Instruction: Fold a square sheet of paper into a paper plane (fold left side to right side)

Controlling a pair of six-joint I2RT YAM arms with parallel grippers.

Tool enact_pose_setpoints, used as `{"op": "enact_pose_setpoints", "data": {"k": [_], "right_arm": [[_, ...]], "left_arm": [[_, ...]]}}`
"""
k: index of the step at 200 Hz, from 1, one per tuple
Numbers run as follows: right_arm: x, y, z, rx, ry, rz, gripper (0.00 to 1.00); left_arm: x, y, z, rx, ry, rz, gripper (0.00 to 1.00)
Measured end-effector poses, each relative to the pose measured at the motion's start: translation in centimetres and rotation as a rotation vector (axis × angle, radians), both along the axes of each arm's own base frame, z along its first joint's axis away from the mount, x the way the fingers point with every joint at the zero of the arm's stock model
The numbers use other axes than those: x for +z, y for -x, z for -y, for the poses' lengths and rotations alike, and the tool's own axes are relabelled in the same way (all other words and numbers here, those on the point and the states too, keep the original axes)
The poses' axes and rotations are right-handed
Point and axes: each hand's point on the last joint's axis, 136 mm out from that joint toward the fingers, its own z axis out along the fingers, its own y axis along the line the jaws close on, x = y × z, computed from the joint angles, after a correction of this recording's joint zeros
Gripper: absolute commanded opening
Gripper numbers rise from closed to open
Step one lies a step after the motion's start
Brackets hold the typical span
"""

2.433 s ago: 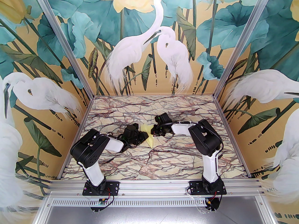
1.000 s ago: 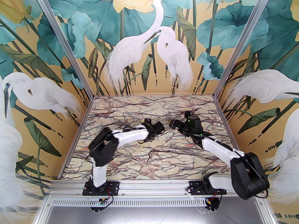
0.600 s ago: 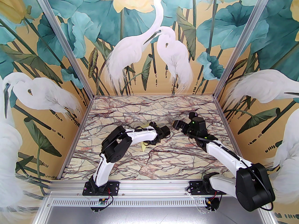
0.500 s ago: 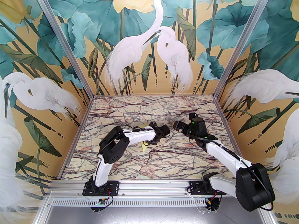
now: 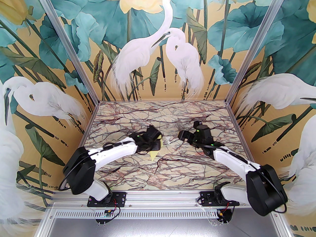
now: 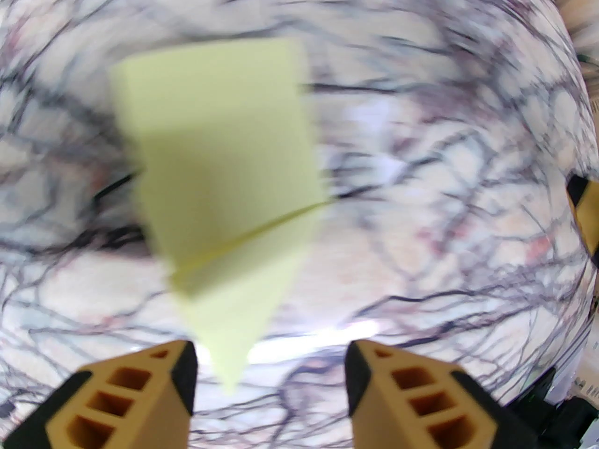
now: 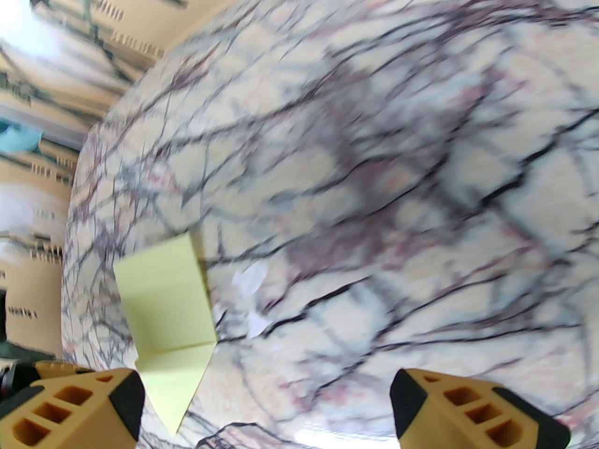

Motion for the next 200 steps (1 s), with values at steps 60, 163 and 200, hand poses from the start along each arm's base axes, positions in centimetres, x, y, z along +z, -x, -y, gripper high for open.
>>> {"op": "enact_pose_setpoints", "data": {"k": [60, 163, 200], "right_arm": [[0.3, 0.4, -5.2, 0.117, 0.015, 0.004, 0.85], [-3.6, 1.3, -9.1, 0.216, 0.012, -0.117, 0.59], [-5.4, 1.3, -11.0, 0.255, -0.042, -0.18, 0.53]], "left_arm": [[-3.1, -0.6, -2.1, 0.065, 0.09, -0.065, 0.49], [-6.4, -1.6, -1.7, 0.072, 0.098, -0.086, 0.29], [-6.4, -1.6, -1.7, 0.072, 0.102, -0.082, 0.3]]}}
